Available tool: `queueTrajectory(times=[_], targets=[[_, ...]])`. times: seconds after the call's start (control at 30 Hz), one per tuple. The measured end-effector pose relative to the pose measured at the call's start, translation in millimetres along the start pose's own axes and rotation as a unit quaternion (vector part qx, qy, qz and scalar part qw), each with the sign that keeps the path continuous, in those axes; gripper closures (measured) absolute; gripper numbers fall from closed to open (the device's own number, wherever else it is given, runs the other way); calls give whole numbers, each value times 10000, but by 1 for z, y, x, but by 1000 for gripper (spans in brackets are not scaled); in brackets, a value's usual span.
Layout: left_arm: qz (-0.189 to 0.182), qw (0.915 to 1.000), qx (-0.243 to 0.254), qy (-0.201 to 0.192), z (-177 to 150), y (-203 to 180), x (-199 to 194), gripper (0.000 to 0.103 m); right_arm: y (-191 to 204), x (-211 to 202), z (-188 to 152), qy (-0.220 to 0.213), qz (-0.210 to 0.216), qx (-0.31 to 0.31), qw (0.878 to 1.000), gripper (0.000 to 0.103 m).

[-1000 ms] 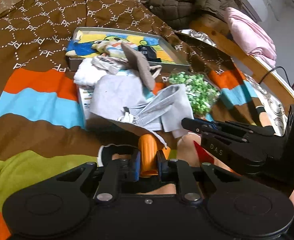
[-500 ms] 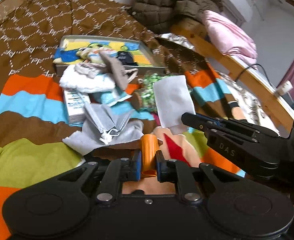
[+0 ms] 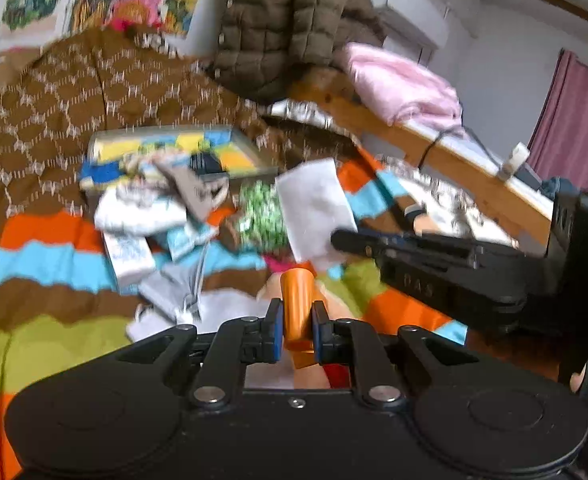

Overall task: Organize soft objects
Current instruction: 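Lift and carry the orange item and white cloth toward the cartoon tray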

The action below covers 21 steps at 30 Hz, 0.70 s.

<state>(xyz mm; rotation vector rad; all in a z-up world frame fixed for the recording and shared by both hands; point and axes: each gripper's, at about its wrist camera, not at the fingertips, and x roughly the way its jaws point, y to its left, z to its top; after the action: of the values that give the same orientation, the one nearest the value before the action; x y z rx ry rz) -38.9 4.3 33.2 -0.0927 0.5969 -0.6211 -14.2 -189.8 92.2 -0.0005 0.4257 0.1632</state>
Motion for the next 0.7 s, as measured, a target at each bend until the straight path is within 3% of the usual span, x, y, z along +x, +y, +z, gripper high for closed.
queueTrajectory(times=[0.17,0.43,0.7], targets=[[115,9990,24,-437,31,4,2,88,-3,-14,6,-354,-41,-9,9994,103],[458,9919,465,-1093,110,1,45,88,-30,-2,37,-762,-208,-210,9967,103],[732,9868,707,-1262,193,-4,105,88,-75,43,90,-801,-364,-518,9948,103]])
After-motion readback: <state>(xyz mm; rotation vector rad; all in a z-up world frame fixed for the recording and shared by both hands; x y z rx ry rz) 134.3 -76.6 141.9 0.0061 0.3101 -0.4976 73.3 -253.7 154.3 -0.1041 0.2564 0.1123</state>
